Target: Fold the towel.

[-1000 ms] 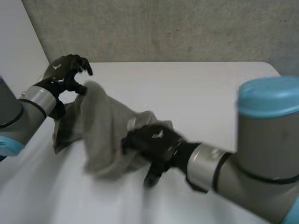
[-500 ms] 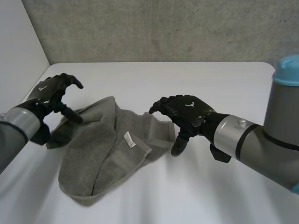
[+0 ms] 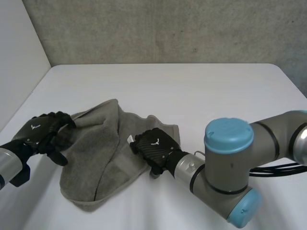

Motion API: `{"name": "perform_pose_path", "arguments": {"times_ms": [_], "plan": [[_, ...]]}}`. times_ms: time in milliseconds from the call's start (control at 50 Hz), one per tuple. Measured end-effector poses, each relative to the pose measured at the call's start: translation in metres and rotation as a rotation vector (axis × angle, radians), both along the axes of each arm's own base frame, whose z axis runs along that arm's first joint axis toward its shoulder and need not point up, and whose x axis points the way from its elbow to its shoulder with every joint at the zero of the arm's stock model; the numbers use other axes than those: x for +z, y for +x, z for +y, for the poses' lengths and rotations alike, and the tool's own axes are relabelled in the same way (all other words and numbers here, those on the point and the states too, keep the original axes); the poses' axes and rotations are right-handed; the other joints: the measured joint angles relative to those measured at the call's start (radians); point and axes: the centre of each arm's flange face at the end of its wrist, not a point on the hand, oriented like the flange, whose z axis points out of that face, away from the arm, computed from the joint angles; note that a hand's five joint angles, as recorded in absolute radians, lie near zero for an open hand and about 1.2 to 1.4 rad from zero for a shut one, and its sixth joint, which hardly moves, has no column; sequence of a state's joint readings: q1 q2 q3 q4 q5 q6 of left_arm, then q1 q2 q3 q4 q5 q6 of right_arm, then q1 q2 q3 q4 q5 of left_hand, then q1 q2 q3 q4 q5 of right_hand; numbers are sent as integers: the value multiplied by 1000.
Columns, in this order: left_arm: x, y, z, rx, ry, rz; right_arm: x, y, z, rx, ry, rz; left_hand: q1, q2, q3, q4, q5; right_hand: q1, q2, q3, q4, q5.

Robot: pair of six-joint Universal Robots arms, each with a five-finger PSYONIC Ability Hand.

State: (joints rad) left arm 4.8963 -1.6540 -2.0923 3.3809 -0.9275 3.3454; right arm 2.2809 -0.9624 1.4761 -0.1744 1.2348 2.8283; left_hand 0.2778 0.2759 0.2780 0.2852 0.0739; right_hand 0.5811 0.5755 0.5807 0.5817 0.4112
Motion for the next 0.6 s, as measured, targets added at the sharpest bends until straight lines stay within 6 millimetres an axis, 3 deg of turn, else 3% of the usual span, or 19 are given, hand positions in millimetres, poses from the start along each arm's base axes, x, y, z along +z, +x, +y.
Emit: {"name": "perform_pose_path", "arguments": {"times_ms": [240,600], "plan": [[-6,-1,-1,2,26,11,-25,8,-6,-9,-132,37,0,0,0,0,0,201,211,205,200,195],[-7,-2,0,1,33,13,-28,10,-9,-20,-162,36,0,0,0,0,0,340,339,337,334,323]]}}
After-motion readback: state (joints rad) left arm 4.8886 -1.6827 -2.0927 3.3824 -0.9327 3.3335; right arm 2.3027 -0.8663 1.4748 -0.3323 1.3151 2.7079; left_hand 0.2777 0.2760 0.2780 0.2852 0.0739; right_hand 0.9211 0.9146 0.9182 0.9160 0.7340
